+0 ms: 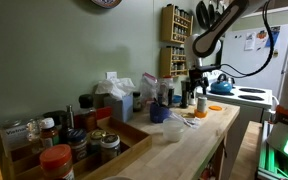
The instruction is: Pick up the white container from the clear lunch box and put it in the orange bowl
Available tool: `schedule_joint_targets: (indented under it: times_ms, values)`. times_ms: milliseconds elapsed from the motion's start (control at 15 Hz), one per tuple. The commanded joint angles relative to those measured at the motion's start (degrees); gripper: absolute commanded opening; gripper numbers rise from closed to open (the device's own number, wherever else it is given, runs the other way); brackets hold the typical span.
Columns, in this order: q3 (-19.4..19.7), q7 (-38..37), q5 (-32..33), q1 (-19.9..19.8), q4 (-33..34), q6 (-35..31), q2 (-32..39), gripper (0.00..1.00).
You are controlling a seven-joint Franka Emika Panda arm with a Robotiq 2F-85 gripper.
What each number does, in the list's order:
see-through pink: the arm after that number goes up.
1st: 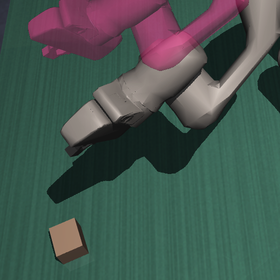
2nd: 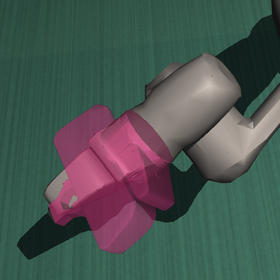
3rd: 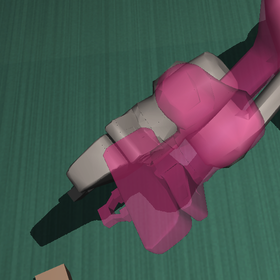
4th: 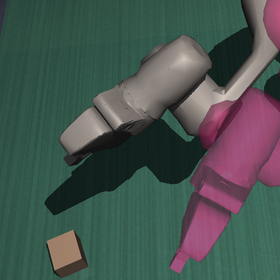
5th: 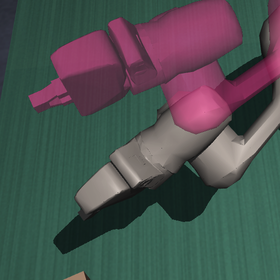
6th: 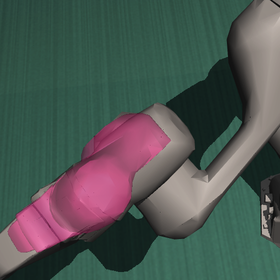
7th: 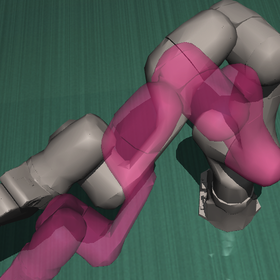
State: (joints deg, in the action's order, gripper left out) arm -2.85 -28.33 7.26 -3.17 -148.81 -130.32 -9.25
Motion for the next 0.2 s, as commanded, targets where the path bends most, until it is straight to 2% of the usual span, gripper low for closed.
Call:
schedule_joint_targets:
  times_ms: [0, 67, 133]
  values:
    - [0.5, 6.5, -0.4, 0.8, -2.7, 1.1, -10.6, 1.00]
    - [-0.1, 2.8, 0.0, 0.0, 0.1, 0.2, -3.1, 1.00]
    - [-0.2, 3.3, -0.1, -0.1, 0.1, 0.3, -4.7, 1.00]
